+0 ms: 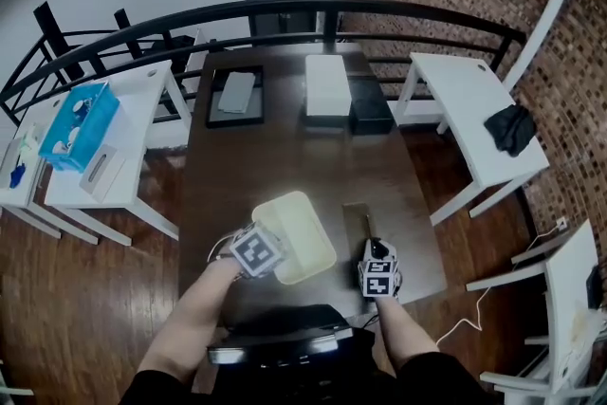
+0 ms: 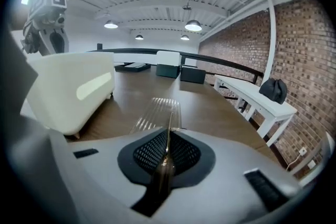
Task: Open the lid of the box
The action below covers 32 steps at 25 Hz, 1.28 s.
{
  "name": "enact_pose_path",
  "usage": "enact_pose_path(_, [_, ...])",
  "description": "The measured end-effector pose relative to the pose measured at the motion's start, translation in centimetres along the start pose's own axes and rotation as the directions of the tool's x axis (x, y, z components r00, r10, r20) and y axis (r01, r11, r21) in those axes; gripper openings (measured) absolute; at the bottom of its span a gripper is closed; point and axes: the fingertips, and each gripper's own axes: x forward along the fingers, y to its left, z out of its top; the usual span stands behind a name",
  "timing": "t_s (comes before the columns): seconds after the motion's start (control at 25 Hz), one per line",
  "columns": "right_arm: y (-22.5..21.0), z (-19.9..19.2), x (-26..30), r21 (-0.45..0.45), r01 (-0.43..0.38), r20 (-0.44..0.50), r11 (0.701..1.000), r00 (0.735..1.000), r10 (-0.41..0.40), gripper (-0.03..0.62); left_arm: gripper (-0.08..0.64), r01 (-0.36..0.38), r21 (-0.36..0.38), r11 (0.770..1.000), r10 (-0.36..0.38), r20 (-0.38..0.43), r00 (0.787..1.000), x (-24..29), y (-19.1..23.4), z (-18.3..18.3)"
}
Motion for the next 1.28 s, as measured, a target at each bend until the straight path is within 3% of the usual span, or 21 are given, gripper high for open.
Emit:
enact_pose_path(0.24, [1.2, 1.2, -0.2, -0.016, -0.014, 0.046, 1.000, 0.999, 0.015, 0.021, 0.015, -0.014, -0.003, 1.000, 0.014, 0.030, 0.999, -0.3, 0.1, 0.3])
enact_pose_path(0.36, [0.9, 1.9, -0.6, 0.031, -0.026, 0.059, 0.999, 0.998, 0.024, 0.081, 0.017, -0.013, -0.011, 1.000, 0.014, 0.062, 0.998, -0.5, 0.2, 0.4])
enact_pose_path(0.48, [-0.3, 1.9, -1.3, 0.075, -0.012, 0.071, 0.997, 0.997, 0.007, 0.082, 0.018, -0.006, -0.024, 1.000, 0.009, 0.109, 0.994, -0.7, 0.4, 0.5])
enact_pose_path(0.6, [-1.0, 4.7, -2.9, 0.098, -0.017, 0.147, 0.995, 0.989, 0.002, 0.081, 0.033, 0.011, -0.059, 0.998, -0.002, 0.154, 0.988, -1.3, 0.7, 0.8])
enact_pose_path(0.76, [-1.1, 9.5, -5.3, 0.119, -0.040, 0.245, 0.992, 0.969, 0.010, 0.081, 0.054, 0.011, -0.086, 0.996, 0.011, 0.246, 0.969, -3.4, 1.6, 1.8])
enact_pose_path(0.84, [-0.4, 11.6, -6.2, 0.115, -0.072, 0.279, 0.991, 0.960, 0.037, 0.082, 0.054, 0.016, -0.113, 0.993, 0.022, 0.322, 0.947, -5.2, 2.5, 2.4])
enact_pose_path(0.92, [0.3, 13.4, -6.9, 0.110, -0.103, 0.310, 0.989, 0.949, 0.064, 0.081, 0.052, 0.003, -0.129, 0.992, 0.053, 0.431, 0.901, -7.7, 3.6, 3.4])
enact_pose_path(0.96, [0.5, 14.3, -7.3, 0.109, -0.111, 0.323, 0.988, 0.944, 0.070, 0.081, 0.052, -0.016, -0.135, 0.991, 0.082, 0.495, 0.865, -9.2, 4.2, 4.0])
enact_pose_path(1.04, [1.1, 16.1, -8.3, 0.099, -0.119, 0.350, 0.988, 0.934, 0.077, 0.037, 0.052, -0.070, -0.159, 0.985, 0.155, 0.620, 0.769, -12.8, 5.4, 5.2])
enact_pose_path(1.2, [2.6, 19.5, -11.0, 0.054, -0.146, 0.416, 0.988, 0.902, 0.110, 0.003, 0.029, -0.134, -0.265, 0.955, 0.294, 0.782, 0.549, -19.5, 6.6, 6.2])
enact_pose_path(1.28, [3.5, 20.9, -12.5, 0.033, -0.167, 0.461, 0.985, 0.877, 0.133, 0.003, 0.000, -0.143, -0.308, 0.941, 0.338, 0.816, 0.469, -21.7, 6.5, 5.9])
